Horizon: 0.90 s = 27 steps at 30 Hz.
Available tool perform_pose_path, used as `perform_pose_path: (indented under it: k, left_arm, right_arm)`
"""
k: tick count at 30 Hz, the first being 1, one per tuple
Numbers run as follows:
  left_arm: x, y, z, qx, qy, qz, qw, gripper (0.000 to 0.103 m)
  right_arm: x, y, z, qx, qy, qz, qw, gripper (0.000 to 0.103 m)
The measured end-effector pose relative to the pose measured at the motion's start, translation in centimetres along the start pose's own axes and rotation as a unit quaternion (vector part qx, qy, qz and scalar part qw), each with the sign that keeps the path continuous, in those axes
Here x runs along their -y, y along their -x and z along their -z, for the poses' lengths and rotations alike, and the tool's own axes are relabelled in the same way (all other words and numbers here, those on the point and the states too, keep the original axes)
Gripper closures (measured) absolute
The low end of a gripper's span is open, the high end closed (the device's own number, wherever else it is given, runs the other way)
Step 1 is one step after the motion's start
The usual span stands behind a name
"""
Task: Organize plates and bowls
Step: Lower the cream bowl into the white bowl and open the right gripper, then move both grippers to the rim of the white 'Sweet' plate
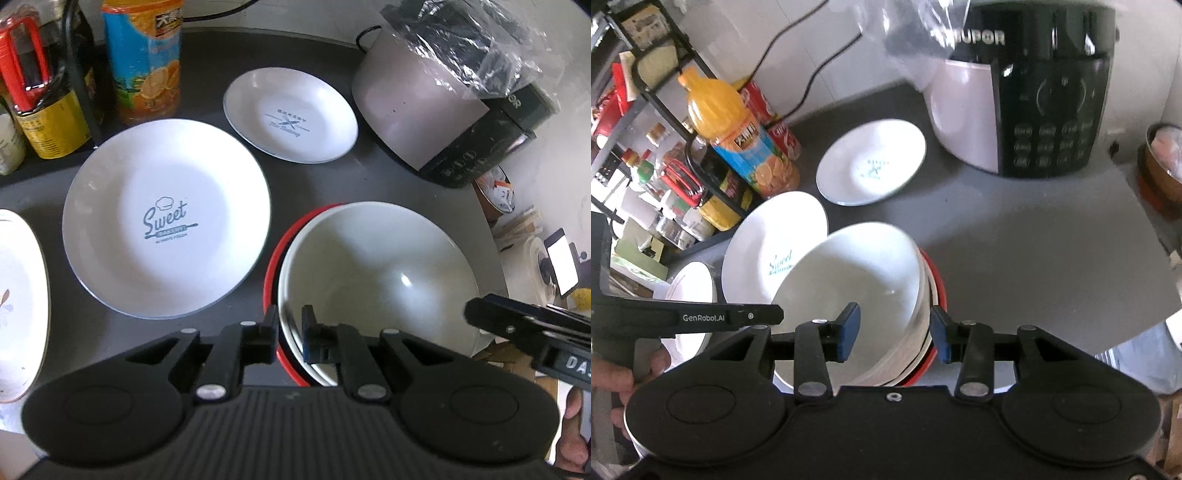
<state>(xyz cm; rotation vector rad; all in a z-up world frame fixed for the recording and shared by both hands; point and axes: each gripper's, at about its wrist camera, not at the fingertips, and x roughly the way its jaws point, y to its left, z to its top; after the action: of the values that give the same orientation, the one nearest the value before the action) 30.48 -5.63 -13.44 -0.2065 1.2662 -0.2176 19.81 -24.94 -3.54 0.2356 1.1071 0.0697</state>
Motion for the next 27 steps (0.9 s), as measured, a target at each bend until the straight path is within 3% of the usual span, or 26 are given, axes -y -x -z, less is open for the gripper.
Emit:
perform_pose_path:
  k: [3, 6, 9, 16, 22, 26, 27]
  left_arm:
    - [-0.3, 0.4, 0.0, 0.006, 0.012, 0.002, 0.9999, 0.094]
    - [-0.6, 0.4, 0.1, 0.009, 0.026, 0.007, 0.9996, 0.094]
    - [-0.8, 0.3, 0.2, 0.006, 0.040, 0.008, 0.9991, 0.093]
    - [-0.8, 0.5, 0.5, 0.010, 0.077, 0.001, 0.9970, 0.093]
    - [-1.4, 2.3, 0.8, 0.036, 0.116, -0.020, 0.9924, 0.092]
    - [-2.3, 3.5, 1.2, 0.054, 0.139, -0.044, 0.9878, 0.076]
    - [-2.5, 3.7, 1.3, 0.059, 0.146, -0.052, 0.9862, 0.067]
  right_arm:
    - [0.0, 0.4, -0.1, 0.003, 0.006, -0.012, 1.000, 0.062]
    - [-0.2, 0.1, 0.1, -0.010, 0.023, -0.031, 0.999, 0.083]
    - [-0.5, -0.7, 0.4, -0.022, 0.042, -0.031, 0.998, 0.091]
    - [-0.3, -1.4, 0.2, -0.044, 0.060, -0.046, 0.996, 0.091]
    - [0.1, -1.1, -1.2, -0.045, 0.070, -0.089, 0.993, 0.090]
    - [-0.7, -1.2, -2.4, -0.042, 0.088, -0.111, 0.989, 0.090]
    - [-0.9, -1.3, -2.7, -0.041, 0.091, -0.117, 0.988, 0.089]
